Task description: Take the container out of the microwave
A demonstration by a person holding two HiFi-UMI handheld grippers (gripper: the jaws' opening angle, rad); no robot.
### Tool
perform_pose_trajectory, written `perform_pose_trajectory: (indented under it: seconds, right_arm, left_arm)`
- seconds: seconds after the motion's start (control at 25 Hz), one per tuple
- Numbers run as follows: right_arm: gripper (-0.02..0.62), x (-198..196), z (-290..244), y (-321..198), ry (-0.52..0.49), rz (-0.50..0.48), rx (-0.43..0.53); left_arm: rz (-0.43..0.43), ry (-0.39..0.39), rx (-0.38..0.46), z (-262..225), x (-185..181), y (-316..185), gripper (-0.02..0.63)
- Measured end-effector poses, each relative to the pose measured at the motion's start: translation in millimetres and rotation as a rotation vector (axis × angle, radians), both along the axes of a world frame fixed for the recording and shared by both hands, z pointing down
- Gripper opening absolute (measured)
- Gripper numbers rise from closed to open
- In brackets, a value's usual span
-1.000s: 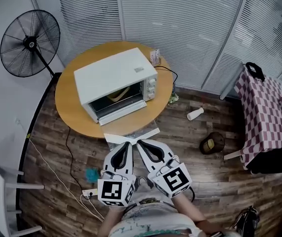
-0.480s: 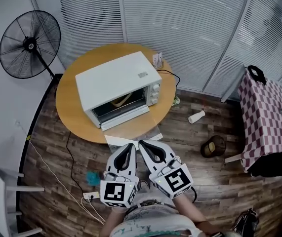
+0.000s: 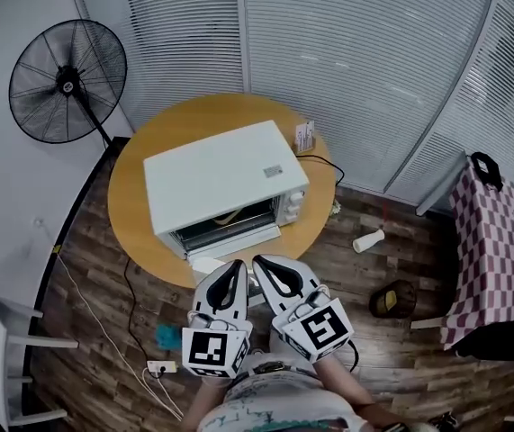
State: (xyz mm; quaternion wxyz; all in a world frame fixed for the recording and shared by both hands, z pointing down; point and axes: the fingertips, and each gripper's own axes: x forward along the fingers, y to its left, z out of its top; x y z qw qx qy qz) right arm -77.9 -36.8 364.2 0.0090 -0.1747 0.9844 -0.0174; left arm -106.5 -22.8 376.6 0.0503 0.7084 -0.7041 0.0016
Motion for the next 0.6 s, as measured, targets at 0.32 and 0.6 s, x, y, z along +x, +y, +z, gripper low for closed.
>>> perform_pose_trajectory:
  seconds: [0.32,0.6]
  right_arm:
    - [-0.008,-24,2,-50,0.002,-0.083,-0.025]
    - [-0.008,-31,4,-84,0.002,-0.144,-0.031]
  left_arm:
    - [-0.071,0.0,-0.021,4,-20,-49,0.014]
    - [-0.131,-0.004,-0.02,1,-27,-80,0.014]
